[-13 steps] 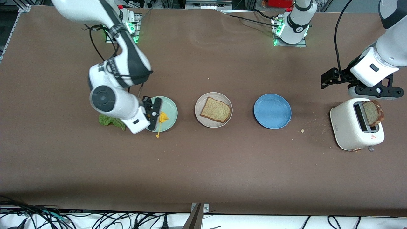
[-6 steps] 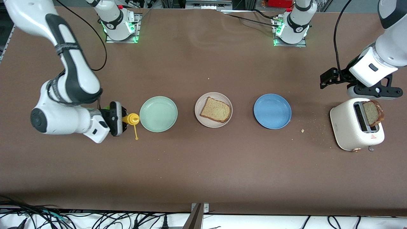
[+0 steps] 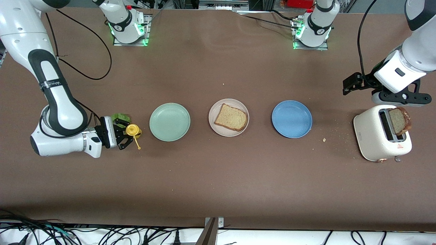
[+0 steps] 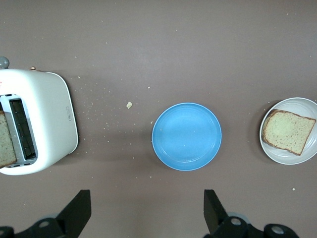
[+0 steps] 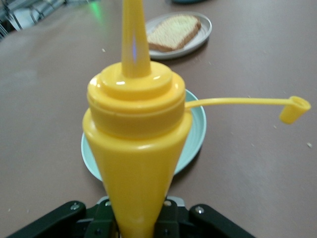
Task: Make sandwich in beige plate with both arms
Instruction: 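Carry the mustard bottle back beside the pale green plate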
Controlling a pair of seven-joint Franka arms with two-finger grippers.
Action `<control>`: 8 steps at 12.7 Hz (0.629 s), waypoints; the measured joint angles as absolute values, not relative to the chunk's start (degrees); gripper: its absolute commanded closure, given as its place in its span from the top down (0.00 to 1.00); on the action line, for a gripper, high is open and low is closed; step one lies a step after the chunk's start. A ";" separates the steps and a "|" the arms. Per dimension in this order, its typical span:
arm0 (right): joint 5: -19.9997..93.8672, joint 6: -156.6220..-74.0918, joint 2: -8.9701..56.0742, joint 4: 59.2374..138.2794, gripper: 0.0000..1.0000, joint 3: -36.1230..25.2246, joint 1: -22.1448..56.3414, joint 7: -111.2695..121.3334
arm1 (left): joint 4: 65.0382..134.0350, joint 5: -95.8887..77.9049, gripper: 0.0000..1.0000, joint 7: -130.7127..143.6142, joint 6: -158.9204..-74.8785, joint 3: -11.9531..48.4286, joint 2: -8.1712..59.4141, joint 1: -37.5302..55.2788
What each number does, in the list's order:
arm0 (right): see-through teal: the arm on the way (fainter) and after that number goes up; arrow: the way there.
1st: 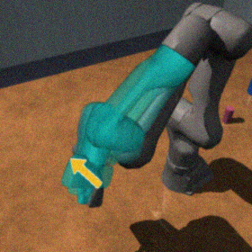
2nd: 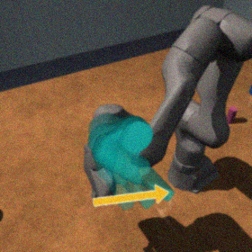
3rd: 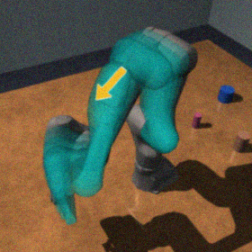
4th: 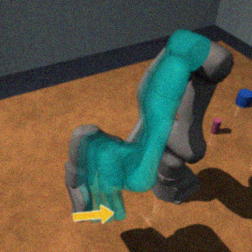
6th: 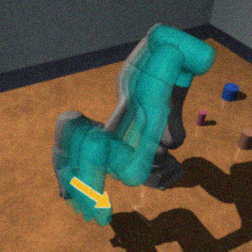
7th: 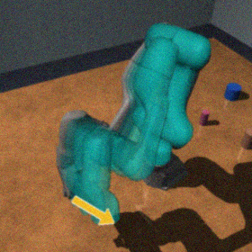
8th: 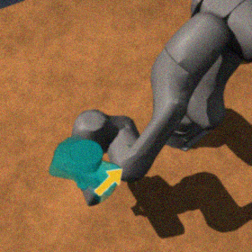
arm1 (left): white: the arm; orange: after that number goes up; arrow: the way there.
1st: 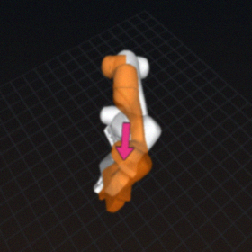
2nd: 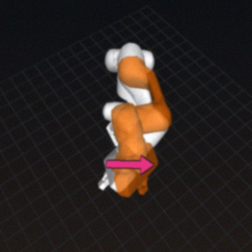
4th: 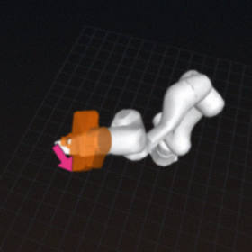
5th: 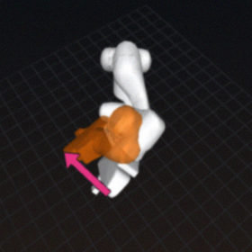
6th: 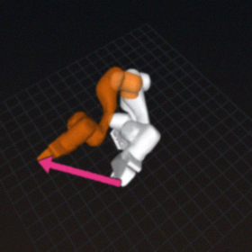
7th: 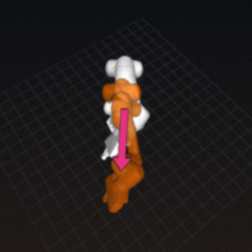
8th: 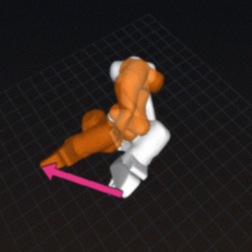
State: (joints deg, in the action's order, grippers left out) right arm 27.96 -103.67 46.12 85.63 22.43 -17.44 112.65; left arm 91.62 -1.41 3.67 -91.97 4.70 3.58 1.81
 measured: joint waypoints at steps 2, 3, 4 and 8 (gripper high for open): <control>31.37 -100.94 46.92 85.63 0.00 22.46 -18.19 115.63 | 91.62 -1.41 1.00 3.67 -91.97 4.70 3.58 1.81; 32.33 -99.68 47.33 85.65 0.00 22.46 -18.71 117.02 | 91.62 -1.42 1.00 3.67 -91.97 4.70 3.58 1.82; 33.07 -98.71 47.89 85.66 0.00 22.47 -19.36 118.67 | 91.62 -1.41 1.00 3.67 -91.97 4.70 3.58 1.81; 33.58 -97.78 51.27 85.72 0.00 22.51 -21.80 123.24 | 91.62 -1.41 1.00 3.67 -91.97 4.70 3.58 1.81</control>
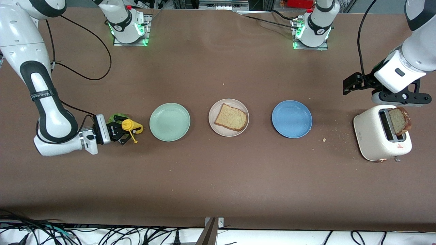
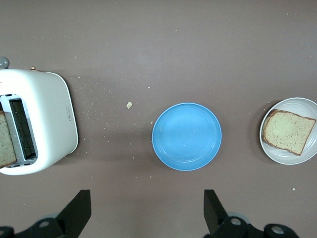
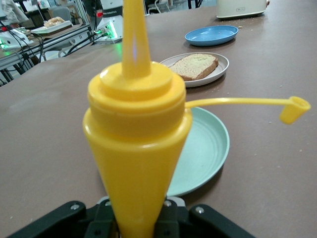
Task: Make sandwich in beige plate with both arms
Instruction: 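Carry the mustard bottle back beside the pale green plate, then set the mustard bottle upright on the table and open the right gripper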
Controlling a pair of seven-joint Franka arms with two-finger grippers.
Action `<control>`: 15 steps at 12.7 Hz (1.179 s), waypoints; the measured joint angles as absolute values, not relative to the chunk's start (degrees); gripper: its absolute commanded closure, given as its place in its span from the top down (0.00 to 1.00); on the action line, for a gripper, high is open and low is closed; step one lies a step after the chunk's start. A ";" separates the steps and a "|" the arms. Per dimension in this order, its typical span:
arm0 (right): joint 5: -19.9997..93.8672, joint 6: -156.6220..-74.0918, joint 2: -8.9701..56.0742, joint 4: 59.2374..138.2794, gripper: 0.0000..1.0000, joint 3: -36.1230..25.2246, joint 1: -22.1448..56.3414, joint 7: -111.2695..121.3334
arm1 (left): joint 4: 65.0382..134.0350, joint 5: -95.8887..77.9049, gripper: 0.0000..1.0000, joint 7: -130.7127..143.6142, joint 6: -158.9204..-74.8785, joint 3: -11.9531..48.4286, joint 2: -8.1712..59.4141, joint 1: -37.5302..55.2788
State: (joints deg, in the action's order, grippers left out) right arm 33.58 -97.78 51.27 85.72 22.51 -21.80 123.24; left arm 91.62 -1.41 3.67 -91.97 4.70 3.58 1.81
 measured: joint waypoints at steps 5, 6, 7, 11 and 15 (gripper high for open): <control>34.37 -98.07 55.39 85.74 0.00 22.94 -21.99 125.68 | 91.62 -1.41 1.00 3.67 -91.97 4.70 3.58 1.81; 34.74 -98.29 55.62 85.74 0.00 23.01 -21.99 125.78 | 91.62 -1.41 1.00 3.67 -91.97 4.70 3.58 1.81; 34.88 -98.56 55.73 85.73 0.00 23.05 -21.99 125.79 | 91.62 -1.41 1.00 3.67 -91.97 4.70 3.58 1.81; 34.93 -99.13 56.05 85.73 0.03 23.05 -22.16 125.83 | 91.62 -1.41 1.00 3.67 -91.97 4.69 3.58 1.81; 35.53 -99.50 56.14 85.72 0.23 22.61 -22.53 125.84 | 91.62 -1.42 1.00 3.67 -91.97 4.69 3.58 1.78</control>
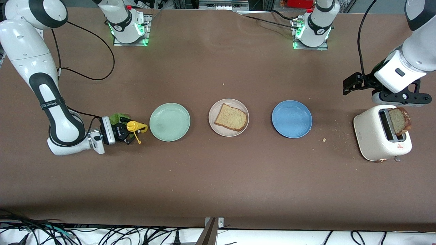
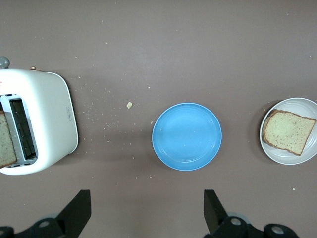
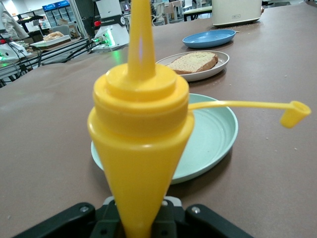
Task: Make sandwich in beige plate with both arms
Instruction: 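Set the mustard bottle upright on the table and open the right gripper, then lower the right gripper onto the lettuce leaf and close it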
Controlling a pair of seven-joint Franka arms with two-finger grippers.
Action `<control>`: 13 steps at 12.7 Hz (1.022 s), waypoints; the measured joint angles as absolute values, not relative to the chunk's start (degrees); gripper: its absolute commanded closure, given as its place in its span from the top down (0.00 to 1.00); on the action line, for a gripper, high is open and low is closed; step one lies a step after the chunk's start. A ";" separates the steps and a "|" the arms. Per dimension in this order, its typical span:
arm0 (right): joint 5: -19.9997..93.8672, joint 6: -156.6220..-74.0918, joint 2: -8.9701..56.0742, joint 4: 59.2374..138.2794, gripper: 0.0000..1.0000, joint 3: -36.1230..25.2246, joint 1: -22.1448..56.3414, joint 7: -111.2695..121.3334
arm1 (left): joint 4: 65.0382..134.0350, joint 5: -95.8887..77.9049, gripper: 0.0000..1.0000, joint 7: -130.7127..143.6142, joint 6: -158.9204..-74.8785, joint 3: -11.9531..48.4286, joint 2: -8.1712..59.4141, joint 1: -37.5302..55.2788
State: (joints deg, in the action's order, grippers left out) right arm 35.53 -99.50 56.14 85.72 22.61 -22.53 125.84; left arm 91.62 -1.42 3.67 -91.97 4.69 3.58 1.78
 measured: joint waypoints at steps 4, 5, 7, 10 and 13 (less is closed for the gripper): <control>36.90 -100.02 56.25 85.72 1.00 22.41 -22.64 125.84 | 91.62 -1.41 1.00 3.67 -91.97 4.69 3.58 1.78; 36.96 -100.16 56.28 85.72 1.00 22.40 -22.66 125.84 | 91.62 -1.41 1.00 3.67 -91.97 4.69 3.58 1.78; 36.97 -100.27 56.28 85.59 1.00 22.40 -22.67 125.84 | 91.62 -1.41 1.00 3.67 -91.97 4.69 3.58 1.79; 36.56 -100.77 55.23 84.60 1.00 21.78 -22.74 125.81 | 91.62 -1.41 1.00 3.67 -91.97 4.69 3.58 1.78; 30.46 -101.02 50.34 83.87 1.00 19.53 -22.85 124.04 | 91.62 -1.41 1.00 3.67 -91.97 4.68 3.58 1.77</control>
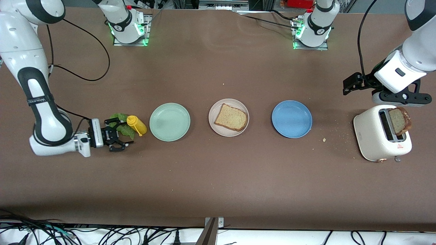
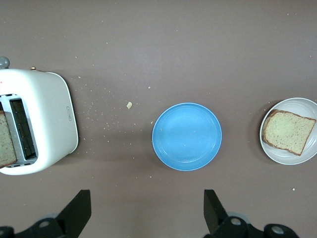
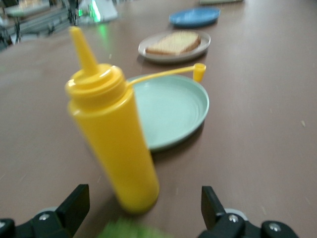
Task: Make sandwich in beige plate with both arms
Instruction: 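Lower the right gripper onto the lettuce leaf and close it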
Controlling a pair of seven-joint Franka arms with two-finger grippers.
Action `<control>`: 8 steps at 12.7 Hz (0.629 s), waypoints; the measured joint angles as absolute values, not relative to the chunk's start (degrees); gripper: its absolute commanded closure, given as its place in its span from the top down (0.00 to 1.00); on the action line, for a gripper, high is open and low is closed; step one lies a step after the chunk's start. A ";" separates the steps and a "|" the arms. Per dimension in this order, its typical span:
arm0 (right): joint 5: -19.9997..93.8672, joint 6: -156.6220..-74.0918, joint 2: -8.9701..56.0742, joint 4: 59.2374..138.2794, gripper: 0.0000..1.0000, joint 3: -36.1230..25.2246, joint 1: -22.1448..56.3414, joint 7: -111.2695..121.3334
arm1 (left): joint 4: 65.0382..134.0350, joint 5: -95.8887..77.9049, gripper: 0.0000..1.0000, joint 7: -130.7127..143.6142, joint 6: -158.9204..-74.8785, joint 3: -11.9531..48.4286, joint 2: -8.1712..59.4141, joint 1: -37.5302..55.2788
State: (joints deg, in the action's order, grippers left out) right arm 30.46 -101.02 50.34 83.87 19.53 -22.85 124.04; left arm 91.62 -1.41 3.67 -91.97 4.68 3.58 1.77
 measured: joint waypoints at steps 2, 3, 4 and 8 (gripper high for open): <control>25.31 -101.08 46.30 84.24 1.00 17.84 -22.68 121.80 | 91.62 -1.41 1.00 3.67 -91.98 4.68 3.58 1.78; 22.97 -101.59 44.34 85.18 1.00 16.89 -22.35 120.26 | 91.62 -1.41 1.00 3.67 -91.98 4.68 3.58 1.78; 21.22 -103.03 42.58 86.81 1.00 15.91 -21.81 118.81 | 91.62 -1.41 1.00 3.67 -91.98 4.69 3.58 1.78; 19.84 -117.06 36.62 98.41 1.00 11.11 -16.59 115.49 | 91.62 -1.41 1.00 3.67 -91.98 4.70 3.58 1.81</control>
